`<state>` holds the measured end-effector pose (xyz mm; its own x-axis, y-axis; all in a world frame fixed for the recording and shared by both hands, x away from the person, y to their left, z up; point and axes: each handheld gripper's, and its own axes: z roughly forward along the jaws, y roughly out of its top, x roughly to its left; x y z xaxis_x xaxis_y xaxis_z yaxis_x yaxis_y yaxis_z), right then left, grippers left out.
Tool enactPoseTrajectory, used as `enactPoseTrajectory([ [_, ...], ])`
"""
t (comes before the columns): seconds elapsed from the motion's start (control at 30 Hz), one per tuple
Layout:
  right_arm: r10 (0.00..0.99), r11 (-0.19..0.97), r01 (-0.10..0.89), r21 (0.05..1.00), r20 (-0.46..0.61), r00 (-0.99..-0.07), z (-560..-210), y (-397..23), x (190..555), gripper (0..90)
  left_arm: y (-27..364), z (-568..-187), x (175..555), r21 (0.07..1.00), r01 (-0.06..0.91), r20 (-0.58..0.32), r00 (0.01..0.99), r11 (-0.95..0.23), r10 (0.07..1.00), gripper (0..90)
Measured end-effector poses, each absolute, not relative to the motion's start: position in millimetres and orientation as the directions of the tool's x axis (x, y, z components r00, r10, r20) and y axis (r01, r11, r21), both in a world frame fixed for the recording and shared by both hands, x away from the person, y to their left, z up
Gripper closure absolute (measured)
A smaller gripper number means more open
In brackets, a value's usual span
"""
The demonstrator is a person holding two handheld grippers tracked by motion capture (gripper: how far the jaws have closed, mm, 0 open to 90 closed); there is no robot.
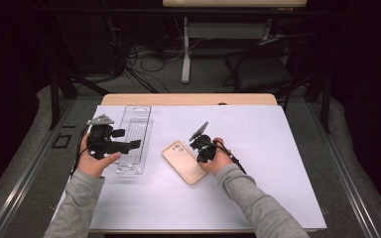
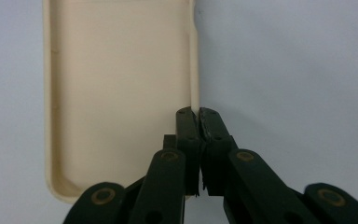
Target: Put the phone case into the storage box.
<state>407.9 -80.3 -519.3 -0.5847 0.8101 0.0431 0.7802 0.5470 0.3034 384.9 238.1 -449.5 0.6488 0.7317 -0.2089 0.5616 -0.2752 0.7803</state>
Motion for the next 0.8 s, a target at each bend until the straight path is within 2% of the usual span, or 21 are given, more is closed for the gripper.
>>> enactPoseTrajectory([
  [0.63,0.820,0.479,0.734,0.481,0.053,-0.570,-507,-104,389,88.0,234,-452,383,0.781,0.561,-0.204,0.645,-0.275,0.736,15.3],
  [0.8,0.820,0.472,0.724,0.503,0.051,-0.570,-504,-108,384,88.0,232,-452,381,0.783,0.556,-0.200,0.648,-0.278,0.735,15.3],
])
